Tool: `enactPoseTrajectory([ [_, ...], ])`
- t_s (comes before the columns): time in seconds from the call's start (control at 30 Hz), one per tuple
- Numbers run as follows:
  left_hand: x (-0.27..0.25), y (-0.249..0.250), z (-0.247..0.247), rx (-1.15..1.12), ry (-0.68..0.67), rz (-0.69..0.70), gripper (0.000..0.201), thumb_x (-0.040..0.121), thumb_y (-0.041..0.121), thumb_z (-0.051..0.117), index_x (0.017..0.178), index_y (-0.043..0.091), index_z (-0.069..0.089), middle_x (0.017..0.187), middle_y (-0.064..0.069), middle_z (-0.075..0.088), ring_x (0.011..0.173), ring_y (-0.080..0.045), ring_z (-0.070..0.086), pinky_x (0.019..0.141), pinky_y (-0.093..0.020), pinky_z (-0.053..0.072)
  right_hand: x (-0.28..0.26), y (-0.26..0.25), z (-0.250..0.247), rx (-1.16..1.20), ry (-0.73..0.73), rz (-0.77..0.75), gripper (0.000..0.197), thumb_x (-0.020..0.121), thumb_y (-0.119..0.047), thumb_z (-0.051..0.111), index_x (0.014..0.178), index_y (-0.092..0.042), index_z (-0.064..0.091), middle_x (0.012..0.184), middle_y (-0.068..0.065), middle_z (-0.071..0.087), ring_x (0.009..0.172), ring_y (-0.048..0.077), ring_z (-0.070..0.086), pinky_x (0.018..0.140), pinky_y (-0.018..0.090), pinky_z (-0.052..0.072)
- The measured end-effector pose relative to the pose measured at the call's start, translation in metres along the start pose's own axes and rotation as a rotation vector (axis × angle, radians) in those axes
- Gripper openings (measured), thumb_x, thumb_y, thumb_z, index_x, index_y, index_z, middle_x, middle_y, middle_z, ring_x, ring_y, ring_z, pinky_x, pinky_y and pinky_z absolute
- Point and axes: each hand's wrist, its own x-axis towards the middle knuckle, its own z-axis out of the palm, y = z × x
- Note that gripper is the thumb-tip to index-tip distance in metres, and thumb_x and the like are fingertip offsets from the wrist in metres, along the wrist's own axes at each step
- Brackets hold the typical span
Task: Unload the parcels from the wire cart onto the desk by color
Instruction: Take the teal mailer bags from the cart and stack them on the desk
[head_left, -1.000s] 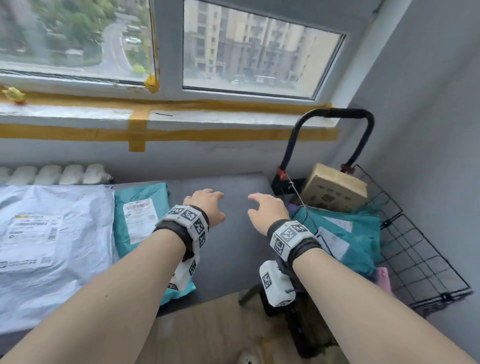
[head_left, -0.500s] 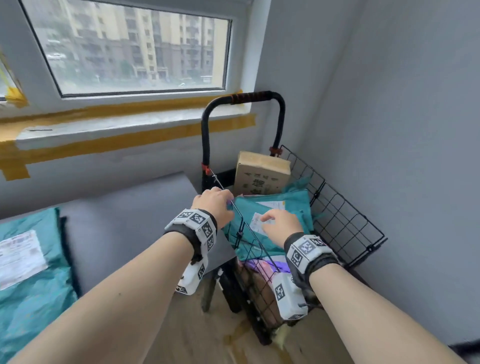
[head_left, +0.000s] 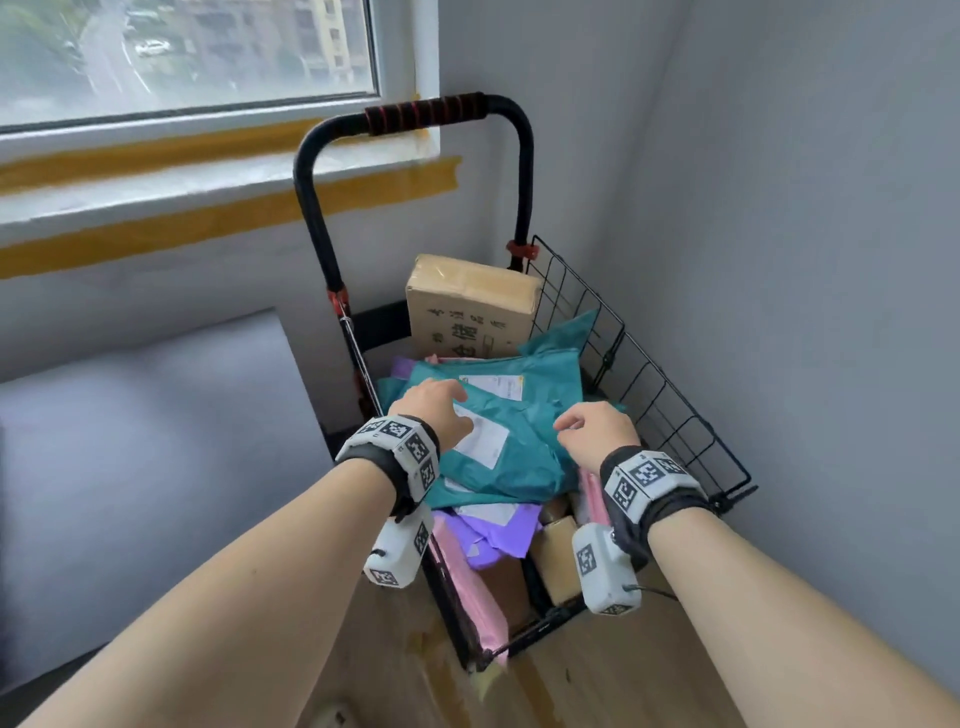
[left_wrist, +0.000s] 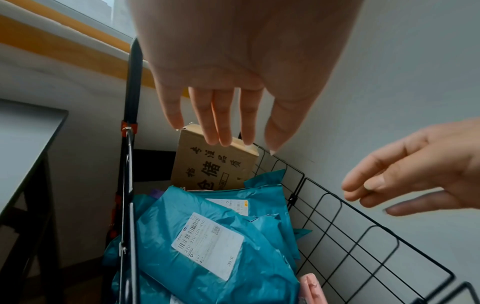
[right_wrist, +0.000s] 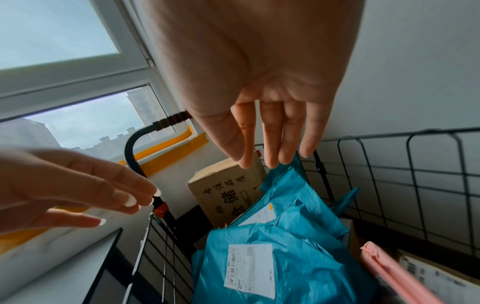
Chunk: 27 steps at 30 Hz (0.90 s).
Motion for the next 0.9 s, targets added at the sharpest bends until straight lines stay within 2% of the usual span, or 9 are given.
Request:
enactPoseTrajectory([
  [0.17, 0.058, -0.010, 0.010, -0.133, -0.003, -0.082, 0.040, 0.087, 0.023, 0.056, 0.127, 0.018, 0.055, 0.134, -0.004, 0.053, 0.119, -0.020, 0.052, 0.097, -0.026, 0.039, 0.058, -0.002, 0.018, -0.023, -0.074, -0.003, 0.021, 0.086, -0.013, 0.054, 0.094, -0.023, 0.071, 0.110, 0.001, 0.069, 0.106, 0.023, 0.060, 0.090, 0.025, 0.045],
  [0.33, 0.118, -0.024, 0.037, -0.244, -0.061, -0.206, 0.041, 0.088, 0.021, 0.054, 0.129, 0.014, 0.053, 0.133, -0.005, 0.055, 0.119, -0.021, 0.053, 0.098, -0.028, 0.040, 0.109, -0.004, 0.036, -0.082, -0.175, 0.024, 0.021, 0.089, -0.015, 0.052, 0.098, -0.022, 0.070, 0.112, 0.001, 0.067, 0.106, 0.023, 0.060, 0.086, 0.025, 0.045],
  [0.5, 0.153, -0.041, 0.064, -0.320, -0.104, -0.375, 0.040, 0.090, 0.019, 0.052, 0.129, 0.013, 0.052, 0.133, -0.006, 0.054, 0.117, -0.024, 0.055, 0.098, -0.031, 0.045, 0.159, -0.003, 0.063, -0.048, -0.254, 0.087, 0.024, 0.088, -0.014, 0.055, 0.108, -0.020, 0.068, 0.117, 0.003, 0.066, 0.108, 0.024, 0.060, 0.092, 0.028, 0.048],
  [0.57, 0.161, -0.046, 0.071, -0.331, -0.111, -0.433, 0.040, 0.090, 0.019, 0.052, 0.130, 0.013, 0.051, 0.133, -0.007, 0.054, 0.119, -0.024, 0.053, 0.098, -0.030, 0.043, 0.175, -0.003, 0.077, -0.003, -0.290, 0.121, 0.031, 0.088, -0.013, 0.054, 0.116, -0.017, 0.064, 0.121, 0.004, 0.064, 0.106, 0.027, 0.062, 0.095, 0.034, 0.049],
  [0.63, 0.165, -0.051, 0.079, -0.358, -0.111, -0.486, 0.042, 0.090, 0.019, 0.053, 0.131, 0.013, 0.050, 0.134, -0.007, 0.053, 0.119, -0.024, 0.053, 0.096, -0.030, 0.041, 0.188, -0.004, 0.089, 0.027, -0.350, 0.133, 0.037, 0.087, -0.011, 0.053, 0.123, -0.015, 0.059, 0.124, 0.005, 0.062, 0.100, 0.029, 0.066, 0.091, 0.042, 0.052],
  [0.67, 0.167, -0.053, 0.082, -0.371, -0.110, -0.507, 0.042, 0.090, 0.019, 0.053, 0.131, 0.013, 0.049, 0.134, -0.007, 0.053, 0.119, -0.024, 0.053, 0.095, -0.030, 0.041, 0.194, -0.005, 0.095, 0.056, -0.383, 0.146, 0.040, 0.087, -0.009, 0.052, 0.126, -0.014, 0.057, 0.121, 0.005, 0.062, 0.092, 0.028, 0.068, 0.086, 0.043, 0.055],
  [0.73, 0.168, -0.056, 0.089, -0.387, -0.115, -0.542, 0.043, 0.090, 0.019, 0.052, 0.132, 0.013, 0.048, 0.135, -0.008, 0.052, 0.119, -0.024, 0.053, 0.095, -0.030, 0.041, 0.201, -0.006, 0.106, 0.152, -0.453, 0.197, 0.046, 0.088, -0.004, 0.051, 0.133, -0.010, 0.050, 0.104, 0.006, 0.061, 0.075, 0.027, 0.069, 0.074, 0.041, 0.058],
  [0.8, 0.167, -0.060, 0.096, -0.402, -0.129, -0.581, 0.044, 0.091, 0.020, 0.051, 0.133, 0.012, 0.047, 0.136, -0.008, 0.051, 0.118, -0.024, 0.054, 0.093, -0.030, 0.043, 0.206, -0.010, 0.114, 0.235, -0.510, 0.241, 0.050, 0.088, 0.000, 0.052, 0.136, -0.008, 0.044, 0.094, 0.008, 0.057, 0.071, 0.028, 0.067, 0.067, 0.036, 0.059],
  [0.9, 0.164, -0.067, 0.103, -0.427, -0.137, -0.637, 0.045, 0.090, 0.020, 0.051, 0.134, 0.012, 0.046, 0.135, -0.009, 0.051, 0.115, -0.025, 0.055, 0.094, -0.032, 0.046, 0.212, -0.011, 0.126, 0.256, -0.526, 0.238, 0.057, 0.083, -0.003, 0.060, 0.137, -0.008, 0.043, 0.077, 0.006, 0.057, 0.073, 0.030, 0.066, 0.074, 0.040, 0.059],
])
